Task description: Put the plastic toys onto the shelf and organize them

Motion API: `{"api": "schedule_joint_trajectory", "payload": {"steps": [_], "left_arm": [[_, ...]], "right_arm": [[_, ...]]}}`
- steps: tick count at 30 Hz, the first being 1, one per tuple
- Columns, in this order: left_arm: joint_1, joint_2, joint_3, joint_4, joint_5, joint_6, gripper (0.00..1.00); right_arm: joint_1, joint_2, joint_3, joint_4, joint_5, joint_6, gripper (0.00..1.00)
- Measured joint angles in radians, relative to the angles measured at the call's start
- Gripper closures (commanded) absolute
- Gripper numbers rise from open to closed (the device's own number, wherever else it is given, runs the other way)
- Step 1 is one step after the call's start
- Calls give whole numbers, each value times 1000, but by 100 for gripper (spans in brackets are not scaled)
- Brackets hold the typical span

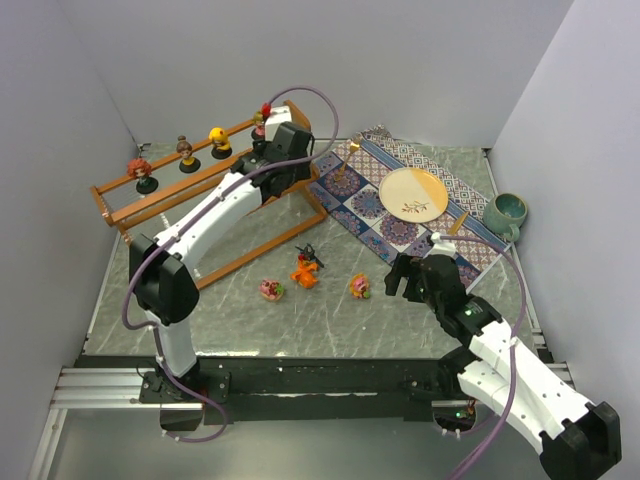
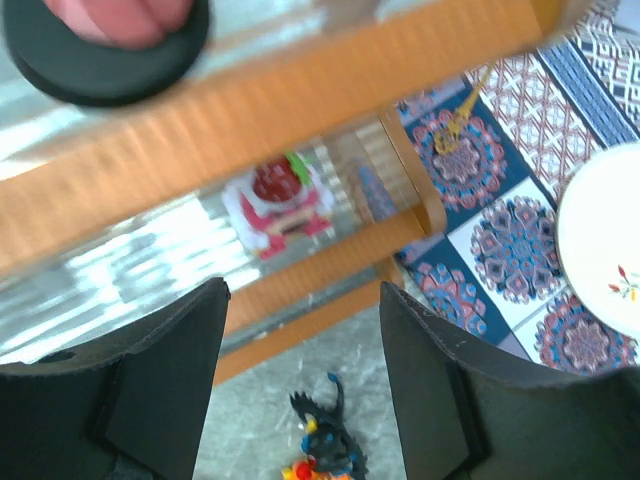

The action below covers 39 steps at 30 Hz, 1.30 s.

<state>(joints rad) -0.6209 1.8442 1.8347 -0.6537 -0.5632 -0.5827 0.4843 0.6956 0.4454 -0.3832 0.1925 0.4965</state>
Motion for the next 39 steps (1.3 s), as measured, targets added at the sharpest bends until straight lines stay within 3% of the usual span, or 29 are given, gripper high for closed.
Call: {"api": "schedule_joint_trajectory", "payload": {"steps": [12, 22, 30, 39], "left_arm": [[-138, -153, -202, -77, -48, -170, 32], [-261, -344, -531, -304, -105, -631, 40], [-317, -327, -641, -415, -87, -956, 44], [-352, -210, -658, -389, -51, -1075, 41]], "right_arm": [[0, -27, 0, 2, -31, 0, 1], [0, -5, -10, 36, -97, 0, 1], [0, 1, -34, 58, -139, 0, 1], [0, -22, -43, 61, -159, 0, 1]]}}
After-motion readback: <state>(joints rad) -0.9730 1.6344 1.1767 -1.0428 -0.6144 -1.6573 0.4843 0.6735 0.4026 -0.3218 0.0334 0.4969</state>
